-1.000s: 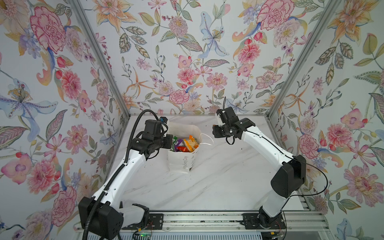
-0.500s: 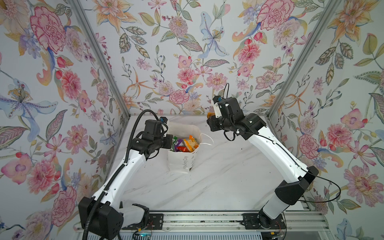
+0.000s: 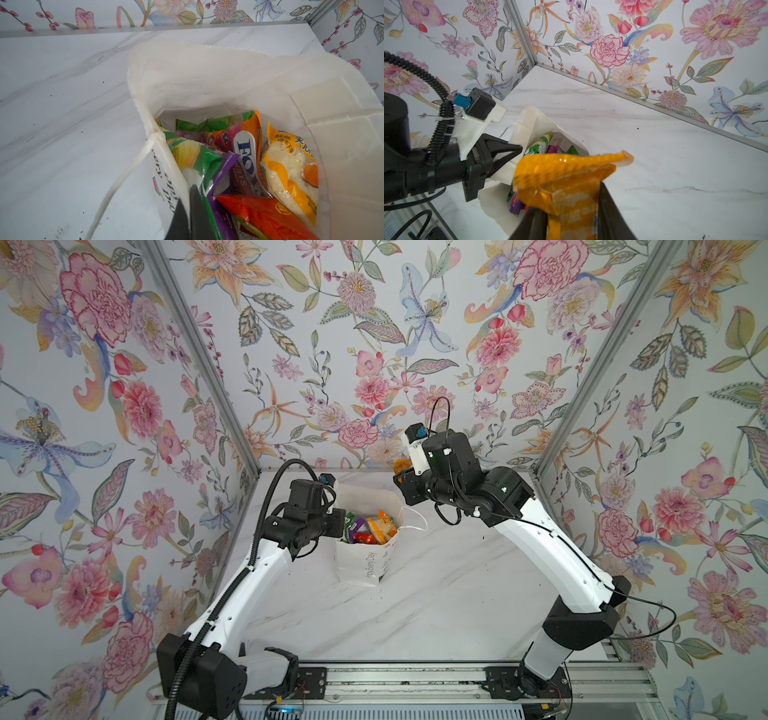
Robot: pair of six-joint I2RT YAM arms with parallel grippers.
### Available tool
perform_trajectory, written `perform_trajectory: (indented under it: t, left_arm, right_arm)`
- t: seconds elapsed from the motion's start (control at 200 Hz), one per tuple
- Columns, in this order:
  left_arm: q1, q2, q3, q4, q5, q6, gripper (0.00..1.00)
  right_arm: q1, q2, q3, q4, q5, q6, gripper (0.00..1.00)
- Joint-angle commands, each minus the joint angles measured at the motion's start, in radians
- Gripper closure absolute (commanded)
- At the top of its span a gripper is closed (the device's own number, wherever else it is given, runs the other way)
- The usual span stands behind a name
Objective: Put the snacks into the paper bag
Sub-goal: 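Lift the orange candy with the right gripper and carry it over the bag, then lower the orange candy into the paper bag and open the right gripper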
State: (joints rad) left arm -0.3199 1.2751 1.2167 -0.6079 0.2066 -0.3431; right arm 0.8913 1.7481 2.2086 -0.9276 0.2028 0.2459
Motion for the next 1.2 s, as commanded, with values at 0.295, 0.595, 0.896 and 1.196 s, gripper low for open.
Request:
perform_trajectory:
  t: [0.295, 0.595, 0.896, 1.196]
  left_arm:
    - [0.015, -0.042, 0.000, 0.071, -0.004, 0.027, 1.00]
    - [0.016, -0.042, -0.003, 0.073, -0.004, 0.027, 1.00]
    - [0.016, -0.043, -0.003, 0.072, -0.006, 0.028, 1.00]
    - [0.015, -0.042, -0.003, 0.072, -0.006, 0.026, 1.00]
  right_arm:
    - [0.080, 0.181, 0.114, -0.033, -0.031, -0.013, 0.86]
    - [0.080, 0.250, 0.111, -0.033, -0.041, -0.010, 0.86]
    - [0.067, 0.290, 0.106, -0.035, -0.052, 0.001, 0.83]
    - [0.066, 0.283, 0.107, -0.035, -0.046, 0.007, 0.55]
